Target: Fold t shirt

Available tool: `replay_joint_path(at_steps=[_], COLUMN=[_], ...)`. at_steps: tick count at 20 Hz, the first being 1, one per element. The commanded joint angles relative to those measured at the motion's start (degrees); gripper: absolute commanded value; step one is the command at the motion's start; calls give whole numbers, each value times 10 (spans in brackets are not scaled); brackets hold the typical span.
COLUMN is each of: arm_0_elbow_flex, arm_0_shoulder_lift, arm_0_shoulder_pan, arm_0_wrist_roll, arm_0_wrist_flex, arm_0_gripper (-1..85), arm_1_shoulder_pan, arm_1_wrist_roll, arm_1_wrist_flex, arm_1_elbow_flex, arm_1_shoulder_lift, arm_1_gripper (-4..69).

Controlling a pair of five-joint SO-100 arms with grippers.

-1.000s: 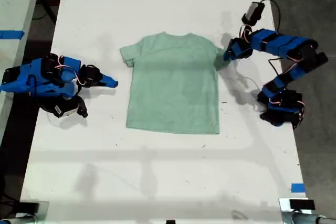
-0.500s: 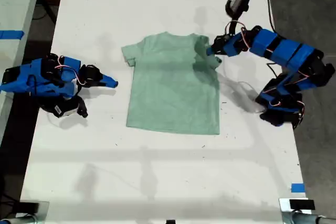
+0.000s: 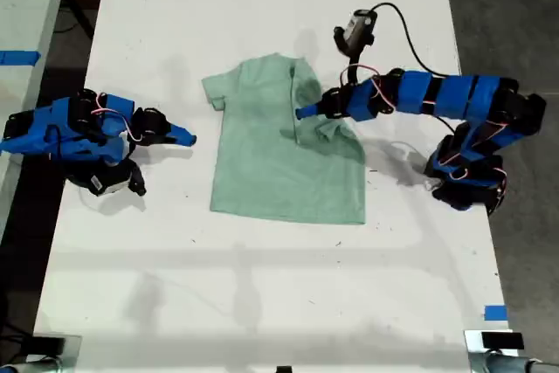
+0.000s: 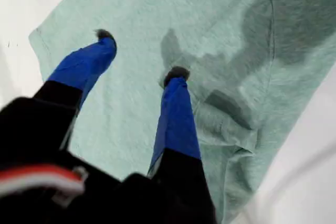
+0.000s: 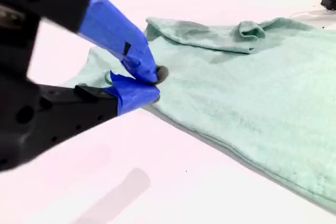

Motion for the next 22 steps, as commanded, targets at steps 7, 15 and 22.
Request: replay_joint_path(at_steps=[7,15,22], arm_0_elbow_flex=[23,-530,-59], arm_0_shoulder_lift=[3,-665,3], arm_0_shoulder_pan=[26,-150,-86], arm_0_wrist_roll=[-8,182,54], arm_0_wrist_flex=[-42,7,0], arm_0_gripper=[2,51,-3], arm_1_shoulder_pan=[-6,-100,-101], arm_1_wrist_roll=[56,153,124], arm_1_wrist_flex=[178,431,388], arm_1_elbow_flex=[226,550,600], arm_1_shoulder_lift=[480,883,883], arm_1_gripper=[93,69,52])
